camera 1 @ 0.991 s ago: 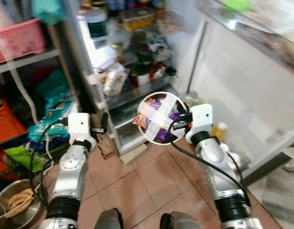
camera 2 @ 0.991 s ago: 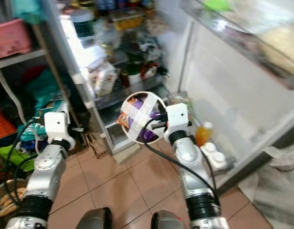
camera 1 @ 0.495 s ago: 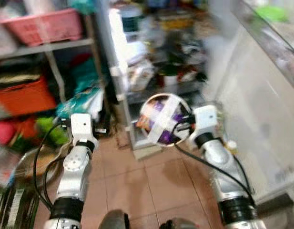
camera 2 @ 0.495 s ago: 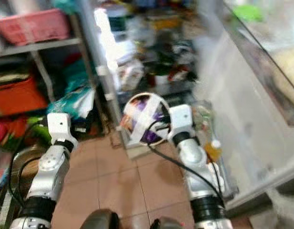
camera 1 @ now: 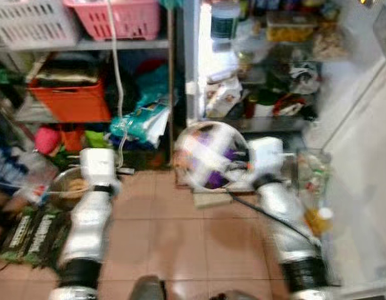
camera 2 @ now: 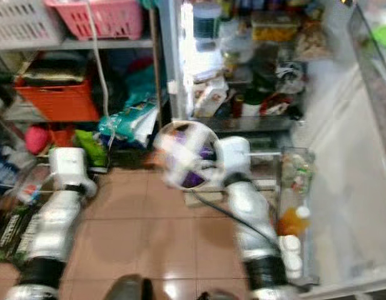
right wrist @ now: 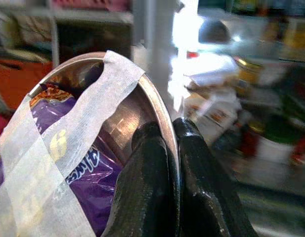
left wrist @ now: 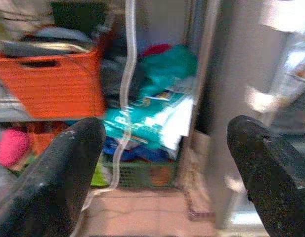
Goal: Restocking fridge
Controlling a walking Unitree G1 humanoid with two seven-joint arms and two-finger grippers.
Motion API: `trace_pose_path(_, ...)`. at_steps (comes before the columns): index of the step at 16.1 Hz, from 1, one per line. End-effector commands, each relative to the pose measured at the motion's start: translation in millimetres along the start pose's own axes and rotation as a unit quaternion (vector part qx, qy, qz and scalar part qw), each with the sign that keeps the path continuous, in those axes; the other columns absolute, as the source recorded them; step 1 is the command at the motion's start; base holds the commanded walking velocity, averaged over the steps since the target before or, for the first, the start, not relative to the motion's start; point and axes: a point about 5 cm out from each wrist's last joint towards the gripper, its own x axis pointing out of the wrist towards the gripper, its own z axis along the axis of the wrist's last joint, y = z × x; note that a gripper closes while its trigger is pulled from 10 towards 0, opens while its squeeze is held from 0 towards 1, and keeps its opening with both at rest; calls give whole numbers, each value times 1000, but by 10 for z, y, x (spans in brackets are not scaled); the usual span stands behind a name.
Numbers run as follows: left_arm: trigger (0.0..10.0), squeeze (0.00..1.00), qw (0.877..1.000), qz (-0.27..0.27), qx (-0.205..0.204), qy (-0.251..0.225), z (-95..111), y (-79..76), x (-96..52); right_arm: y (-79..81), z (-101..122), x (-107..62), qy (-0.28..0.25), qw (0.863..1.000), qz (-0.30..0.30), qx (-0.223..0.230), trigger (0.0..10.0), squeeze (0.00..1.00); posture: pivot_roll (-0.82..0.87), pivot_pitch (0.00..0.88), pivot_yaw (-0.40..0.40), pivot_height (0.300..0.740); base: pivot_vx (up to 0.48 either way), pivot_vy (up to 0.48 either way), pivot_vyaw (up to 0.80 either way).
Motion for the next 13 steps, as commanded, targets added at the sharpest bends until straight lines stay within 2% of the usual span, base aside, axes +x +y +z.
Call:
trace_pose_path(1,10000,0,1000,-10,-9,-9,45,-85,32,-121,48,-17,-11,1000,-18,-10,10000,0,39,69,20,740,371,0,0)
trace_pose_path(7,10000,0,1000,-13,-17,-11,55,-98,49,-156,43,-10,-10,999,-35,-17,10000,0,37,68,21,740,352,0,0)
trace_pose_path(13,10000,0,1000,-3,-30,-10,54,-109,58,-168,49,-7,-12,999,-39,-18,10000,0,38,68,18,740,0,0,0)
